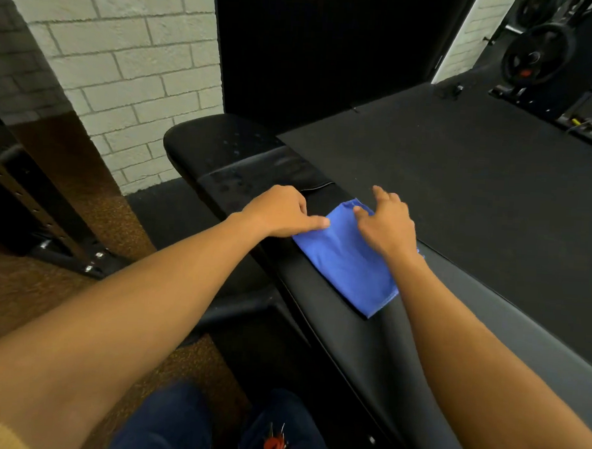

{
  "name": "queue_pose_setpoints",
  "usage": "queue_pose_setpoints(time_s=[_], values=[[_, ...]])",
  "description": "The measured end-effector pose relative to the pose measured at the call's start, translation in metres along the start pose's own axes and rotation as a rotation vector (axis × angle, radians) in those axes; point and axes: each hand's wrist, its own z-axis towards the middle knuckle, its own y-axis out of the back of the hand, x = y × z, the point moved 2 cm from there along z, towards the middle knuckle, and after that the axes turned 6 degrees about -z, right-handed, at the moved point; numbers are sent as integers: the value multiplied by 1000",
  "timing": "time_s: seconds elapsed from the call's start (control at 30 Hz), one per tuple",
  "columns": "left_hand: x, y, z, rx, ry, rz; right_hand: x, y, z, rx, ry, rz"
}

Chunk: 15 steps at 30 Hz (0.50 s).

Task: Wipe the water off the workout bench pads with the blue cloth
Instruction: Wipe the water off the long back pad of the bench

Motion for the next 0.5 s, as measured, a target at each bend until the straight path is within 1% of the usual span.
queue_pose_setpoints(time_s=[0.07,0.1,0.13,0.23,0.3,0.43,0.5], values=[[-2,-7,-9,56,-2,4,-3,0,12,104,-44,-144],[-3,-9,-13,56,-7,8,-2,-1,14,146,-47,-171],[-4,-12,-16,45,-14,12,0,-3,16,152,-37,-177],[-7,-14,-23,11,-16,-47,6,-5,17,83,46,-184],[-5,-12,-25,3,11,-170,8,-4,18,78,68,-116],[13,6,-27,-11,103,-552,18,7,27,39,123,103],[29,25,-28,-25,145,-700,34,12,33,27,170,177]])
